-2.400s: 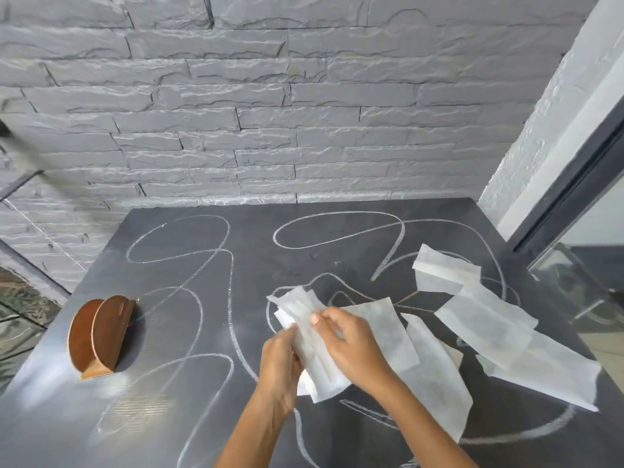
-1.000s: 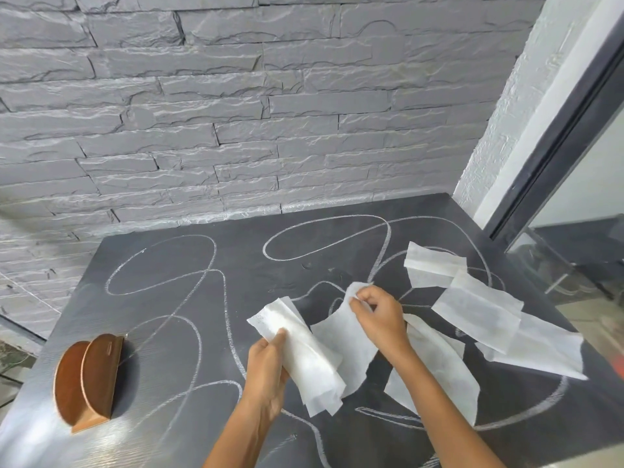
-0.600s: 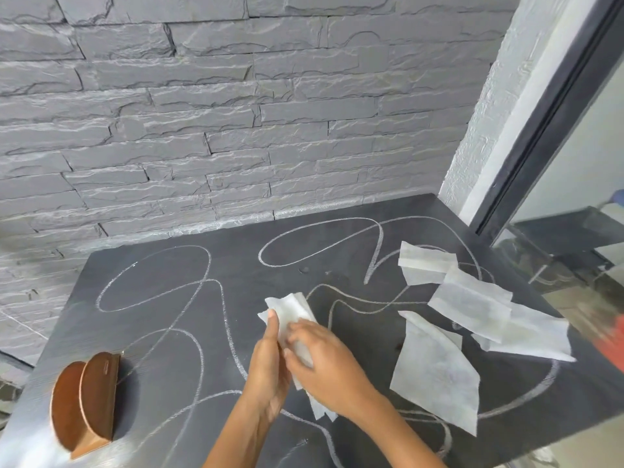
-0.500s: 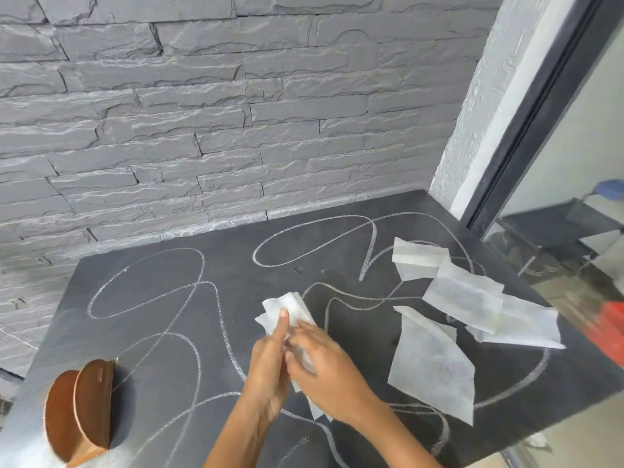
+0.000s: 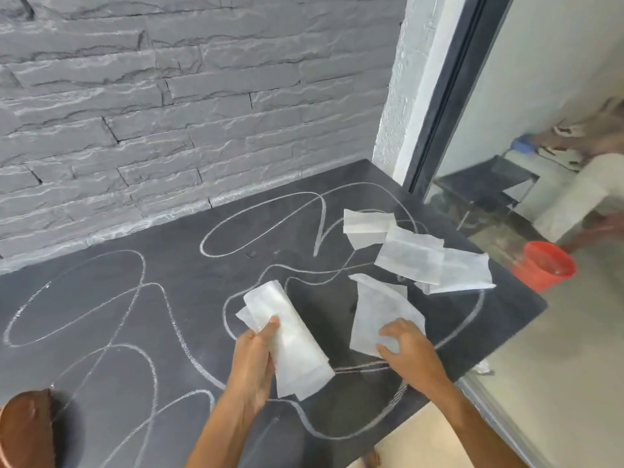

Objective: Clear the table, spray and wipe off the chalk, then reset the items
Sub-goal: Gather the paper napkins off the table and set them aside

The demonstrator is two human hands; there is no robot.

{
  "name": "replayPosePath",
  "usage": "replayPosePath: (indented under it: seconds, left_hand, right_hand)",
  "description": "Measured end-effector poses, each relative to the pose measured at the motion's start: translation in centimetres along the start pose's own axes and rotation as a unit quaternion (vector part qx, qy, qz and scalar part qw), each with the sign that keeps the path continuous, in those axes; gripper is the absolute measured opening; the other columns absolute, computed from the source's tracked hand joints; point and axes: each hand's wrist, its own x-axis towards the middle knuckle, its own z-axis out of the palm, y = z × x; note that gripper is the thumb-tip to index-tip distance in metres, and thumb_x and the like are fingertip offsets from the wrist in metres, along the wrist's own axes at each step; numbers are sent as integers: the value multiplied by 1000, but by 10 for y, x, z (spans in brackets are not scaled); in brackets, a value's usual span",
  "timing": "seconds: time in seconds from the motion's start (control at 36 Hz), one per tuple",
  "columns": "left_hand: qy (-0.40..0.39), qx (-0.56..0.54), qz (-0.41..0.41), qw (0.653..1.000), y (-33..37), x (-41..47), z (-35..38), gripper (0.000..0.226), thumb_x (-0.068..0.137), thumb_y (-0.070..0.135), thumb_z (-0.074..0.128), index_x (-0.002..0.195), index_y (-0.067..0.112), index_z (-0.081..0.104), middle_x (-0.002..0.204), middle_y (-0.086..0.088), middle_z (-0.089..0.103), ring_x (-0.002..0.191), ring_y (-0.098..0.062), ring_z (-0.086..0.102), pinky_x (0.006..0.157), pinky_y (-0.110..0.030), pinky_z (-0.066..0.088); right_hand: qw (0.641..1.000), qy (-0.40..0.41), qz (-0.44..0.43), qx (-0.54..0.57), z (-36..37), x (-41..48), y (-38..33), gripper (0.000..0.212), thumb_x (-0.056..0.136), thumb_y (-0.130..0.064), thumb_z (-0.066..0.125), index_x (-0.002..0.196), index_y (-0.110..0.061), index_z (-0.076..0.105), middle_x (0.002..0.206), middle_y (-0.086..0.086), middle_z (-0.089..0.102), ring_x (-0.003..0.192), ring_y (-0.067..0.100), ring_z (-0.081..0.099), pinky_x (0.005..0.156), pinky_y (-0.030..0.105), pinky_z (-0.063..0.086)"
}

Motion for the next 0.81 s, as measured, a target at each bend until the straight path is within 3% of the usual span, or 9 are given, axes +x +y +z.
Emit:
replayPosePath:
  seconds: [0.11, 0.19, 0.28, 0.33, 0.42, 0.5, 0.58, 0.69, 0.81]
  left_hand:
    - [23, -12, -5, 1000, -7, 5, 14, 18, 94, 18, 55, 98, 3, 64, 78, -6, 74, 70, -21, 70, 62, -32, 55]
    - [33, -26, -4, 999, -11, 8, 23, 16, 94, 19, 56, 98, 5, 64, 79, -6, 75, 73, -22, 71, 61, -33, 55]
    - [47, -31, -1, 998, -14, 8, 33, 15, 94, 18, 55, 96, 6, 63, 75, -3, 76, 67, -18, 73, 55, -29, 56]
    - [57, -37, -2, 998, -15, 9, 38, 15, 95, 18, 54, 97, 6, 63, 74, -3, 75, 66, -17, 73, 53, -29, 56]
    - [76, -33, 6, 997, -18, 12, 48, 17, 95, 18, 53, 98, 4, 63, 75, -2, 75, 67, -15, 73, 54, -27, 56]
    - [92, -20, 4, 996, -19, 13, 57, 18, 95, 19, 53, 97, 6, 65, 75, -1, 74, 71, -16, 71, 65, -31, 54]
    - [108, -23, 6, 994, -20, 14, 67, 17, 95, 20, 52, 96, 7, 64, 77, -3, 72, 74, -19, 68, 69, -34, 53]
    - [132, -29, 7, 991, -20, 14, 85, 18, 94, 19, 52, 96, 5, 63, 80, -6, 67, 76, -23, 64, 71, -33, 52]
    - [140, -16, 13, 990, -17, 13, 105, 21, 93, 19, 51, 94, 1, 62, 86, -10, 54, 82, -25, 52, 76, -37, 42]
  right_hand:
    - [995, -72, -33, -60, 4, 5, 29, 34, 87, -35, 63, 115, -16, 63, 126, -1, 56, 119, 15, 50, 102, 22, 36]
    - [990, -78, -77, -84, 12, 9, 36, 26, 92, -30, 57, 110, -14, 66, 117, 0, 60, 113, 16, 53, 102, 23, 38]
    - [991, -66, -93, -71, 15, 16, 41, 21, 95, -22, 51, 90, -10, 68, 94, 2, 63, 89, 16, 57, 83, 19, 46]
    - [996, -66, -62, -12, 13, 23, 41, 22, 92, -19, 56, 76, -8, 64, 78, 1, 59, 74, 15, 55, 67, 15, 42]
    - [986, -76, 29, 148, 4, 42, 36, 20, 87, -13, 64, 69, -2, 66, 68, 9, 65, 66, 20, 59, 61, 20, 45]
    - [945, -87, 95, 301, -15, 65, 24, 18, 84, -11, 67, 67, -8, 69, 59, 0, 63, 58, 12, 56, 59, 18, 47]
    - [886, -104, 121, 435, -38, 82, 3, 11, 85, -9, 67, 76, -12, 71, 74, 1, 69, 66, 13, 62, 56, 18, 50]
    - [859, -143, 70, 487, -69, 97, -27, 9, 87, -13, 66, 93, -14, 72, 93, 5, 72, 83, 20, 67, 65, 23, 53]
    - [866, -170, -41, 469, -85, 97, -56, 17, 87, -11, 66, 81, -25, 72, 78, -6, 73, 71, 4, 67, 61, 15, 50]
